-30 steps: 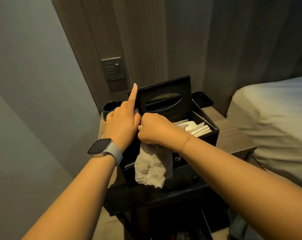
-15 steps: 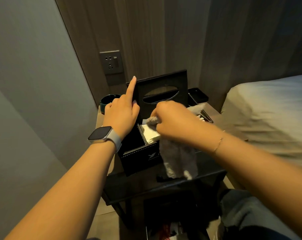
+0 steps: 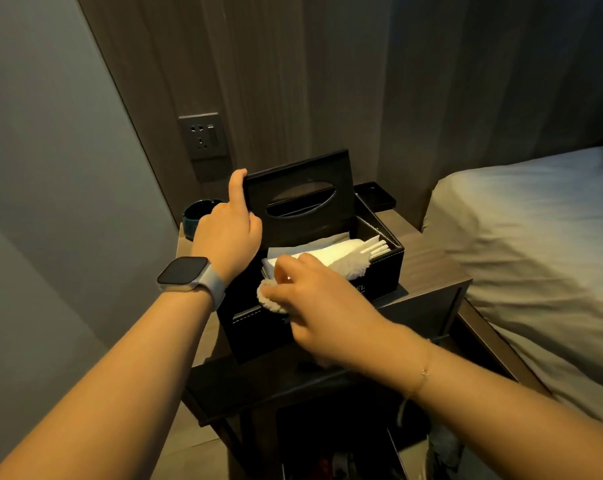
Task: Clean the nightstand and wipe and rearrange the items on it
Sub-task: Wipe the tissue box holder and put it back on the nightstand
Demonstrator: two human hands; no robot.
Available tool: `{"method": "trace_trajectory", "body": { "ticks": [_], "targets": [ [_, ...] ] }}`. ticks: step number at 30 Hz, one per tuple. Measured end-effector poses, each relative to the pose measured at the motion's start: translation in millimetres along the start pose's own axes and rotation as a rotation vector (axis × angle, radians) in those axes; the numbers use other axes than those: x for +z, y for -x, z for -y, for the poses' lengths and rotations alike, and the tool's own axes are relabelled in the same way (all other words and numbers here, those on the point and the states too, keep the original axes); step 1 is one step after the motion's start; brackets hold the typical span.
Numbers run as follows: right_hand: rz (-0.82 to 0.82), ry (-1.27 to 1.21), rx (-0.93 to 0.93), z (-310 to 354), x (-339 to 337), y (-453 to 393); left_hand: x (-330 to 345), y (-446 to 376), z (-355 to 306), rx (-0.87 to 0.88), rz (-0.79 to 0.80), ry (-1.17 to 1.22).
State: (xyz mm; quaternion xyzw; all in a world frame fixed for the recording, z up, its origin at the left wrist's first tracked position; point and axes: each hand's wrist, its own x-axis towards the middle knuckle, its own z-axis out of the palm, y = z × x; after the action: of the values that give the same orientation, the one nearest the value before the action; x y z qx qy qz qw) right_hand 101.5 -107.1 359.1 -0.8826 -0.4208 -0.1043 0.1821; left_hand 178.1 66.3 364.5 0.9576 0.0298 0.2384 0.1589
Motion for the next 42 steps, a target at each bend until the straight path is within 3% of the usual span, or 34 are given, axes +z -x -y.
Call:
{"method": "trace_trajectory", "body": {
  "ticks": [2, 6, 9, 12, 14, 18, 20, 24, 26, 28, 32, 37, 40, 42],
  "targets": [
    [-0.031, -0.168, 0.130, -19, -27, -4, 1, 1, -2, -0.012, -0.011, 0.014],
    [-0.526, -0.270, 0.493, -100, -62, -52, 4, 4, -3, -0.021, -0.035, 0.008],
    [-0.648, -0.254, 0.636, -136, -37, -95, 4, 4, 0, -0.017, -0.034, -0.022],
    [-0.879, -0.329, 0.773, -109, 5, -123, 6, 2, 1, -0.053, -0.030, -0.010],
    [-0.933, -0.421, 0.672, -70, 27, -131, 7, -1, 2, -0.080, -0.015, 0.010],
    [-0.654, -0.488, 0.233, -30, 39, -132, 6, -7, 10, -0.076, 0.039, 0.053],
    [-0.552, -0.460, 0.116, -40, 20, -120, 5, -7, 10, -0.071, 0.025, 0.062],
    [-0.697, -0.393, 0.222, -85, -37, -88, 8, -7, 6, -0.086, 0.034, 0.000],
    [-0.695, -0.354, 0.265, -105, -63, -72, 10, -10, 9, -0.130, 0.057, -0.024],
    [-0.636, -0.283, 0.270, -122, -81, -57, 7, -9, 7, -0.147, 0.089, -0.062],
    [-0.361, -0.093, 0.317, -147, -90, -24, -8, -4, -4, -0.133, 0.124, -0.118],
    [-0.291, 0.071, 0.356, -159, -86, -1, -5, 1, 14, -0.099, 0.063, -0.101],
    [-0.184, 0.514, 0.109, -153, -94, -15, -8, 10, 21, -0.086, 0.053, -0.078],
    [0.026, 0.676, -0.084, -144, -94, -33, -9, 14, 23, -0.085, 0.038, -0.077]
  ]
}}
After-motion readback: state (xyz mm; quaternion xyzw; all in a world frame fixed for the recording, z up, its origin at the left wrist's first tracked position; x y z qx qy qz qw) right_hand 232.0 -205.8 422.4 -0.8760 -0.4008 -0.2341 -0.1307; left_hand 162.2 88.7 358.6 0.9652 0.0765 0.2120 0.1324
